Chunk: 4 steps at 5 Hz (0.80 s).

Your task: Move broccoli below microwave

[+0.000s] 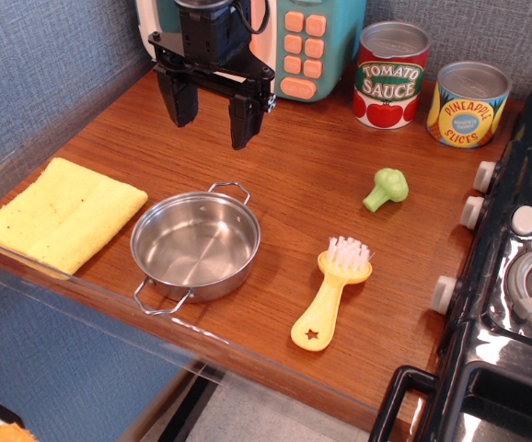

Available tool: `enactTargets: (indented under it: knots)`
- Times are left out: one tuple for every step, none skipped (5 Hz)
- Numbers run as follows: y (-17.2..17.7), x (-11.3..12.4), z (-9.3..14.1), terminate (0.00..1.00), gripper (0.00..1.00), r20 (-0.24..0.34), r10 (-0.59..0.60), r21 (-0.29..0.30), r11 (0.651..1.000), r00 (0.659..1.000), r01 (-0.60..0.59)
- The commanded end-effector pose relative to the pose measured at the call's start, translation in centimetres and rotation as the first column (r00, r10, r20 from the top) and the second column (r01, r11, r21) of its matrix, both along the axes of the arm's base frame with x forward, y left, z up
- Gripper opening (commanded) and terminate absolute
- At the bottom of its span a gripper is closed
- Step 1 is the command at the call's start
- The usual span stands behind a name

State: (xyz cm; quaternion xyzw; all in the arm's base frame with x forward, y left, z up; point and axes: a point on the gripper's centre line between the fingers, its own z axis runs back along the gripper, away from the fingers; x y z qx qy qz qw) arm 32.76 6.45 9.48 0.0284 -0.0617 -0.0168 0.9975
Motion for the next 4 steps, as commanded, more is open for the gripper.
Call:
enactTargets:
  knots:
    - [0.0, 0.0, 0.0, 0.00, 1.00, 0.000, 0.000, 0.000, 1.000, 1.000, 0.000]
    - [-2.1, 1.4, -0.5, 0.00, 1.00, 0.003, -0.068, -0.015, 0.998, 0.998, 0.068]
    - [-5.7, 3.6, -1.3, 0.00, 1.00, 0.017, -0.194, -0.036, 0.980, 0.981, 0.195]
    - [-9.5, 4.8, -1.9, 0.00, 1.00, 0.020, -0.303, -0.052, 0.951, 0.953, 0.303]
